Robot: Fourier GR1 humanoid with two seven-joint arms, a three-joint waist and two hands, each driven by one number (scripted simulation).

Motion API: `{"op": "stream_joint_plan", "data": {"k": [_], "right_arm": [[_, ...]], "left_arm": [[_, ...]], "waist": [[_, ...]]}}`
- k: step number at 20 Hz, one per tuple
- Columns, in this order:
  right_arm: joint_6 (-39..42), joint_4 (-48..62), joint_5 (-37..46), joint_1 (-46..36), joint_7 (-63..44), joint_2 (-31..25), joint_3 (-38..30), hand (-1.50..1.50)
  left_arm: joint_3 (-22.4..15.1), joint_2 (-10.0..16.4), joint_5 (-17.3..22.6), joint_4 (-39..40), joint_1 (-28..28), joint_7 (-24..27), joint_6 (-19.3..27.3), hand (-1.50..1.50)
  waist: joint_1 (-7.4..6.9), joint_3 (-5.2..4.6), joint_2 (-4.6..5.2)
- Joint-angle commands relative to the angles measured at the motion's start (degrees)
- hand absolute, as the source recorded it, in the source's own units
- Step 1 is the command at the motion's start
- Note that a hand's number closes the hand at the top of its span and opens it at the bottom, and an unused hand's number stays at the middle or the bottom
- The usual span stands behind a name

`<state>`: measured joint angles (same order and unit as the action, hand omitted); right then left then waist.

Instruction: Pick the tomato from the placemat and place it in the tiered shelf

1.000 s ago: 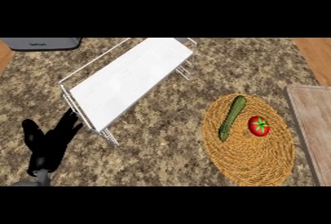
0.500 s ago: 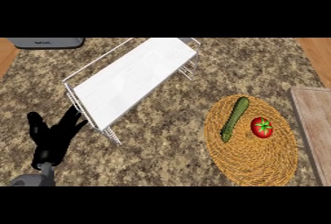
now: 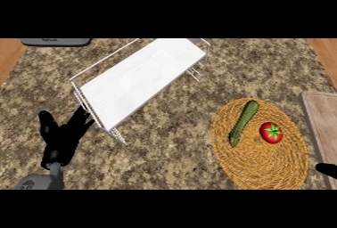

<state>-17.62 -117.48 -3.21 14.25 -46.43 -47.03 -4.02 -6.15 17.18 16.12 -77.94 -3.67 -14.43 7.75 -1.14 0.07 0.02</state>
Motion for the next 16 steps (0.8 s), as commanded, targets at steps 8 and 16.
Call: {"op": "stream_joint_plan", "data": {"k": [8,16], "right_arm": [[3.3,12.6,11.8,-21.9,-20.1,4.7,15.2,-1.5],[6.2,15.7,16.7,-23.0,-24.1,8.2,18.7,-1.5]], "left_arm": [[1.0,-0.8,-1.3,2.5,-1.4,-1.0,-0.7,0.0],[3.4,-1.2,-1.3,5.2,0.7,3.4,-2.6,0.0]], "waist": [[0.11,-0.11,0.19],[0.97,-0.13,0.06]]}}
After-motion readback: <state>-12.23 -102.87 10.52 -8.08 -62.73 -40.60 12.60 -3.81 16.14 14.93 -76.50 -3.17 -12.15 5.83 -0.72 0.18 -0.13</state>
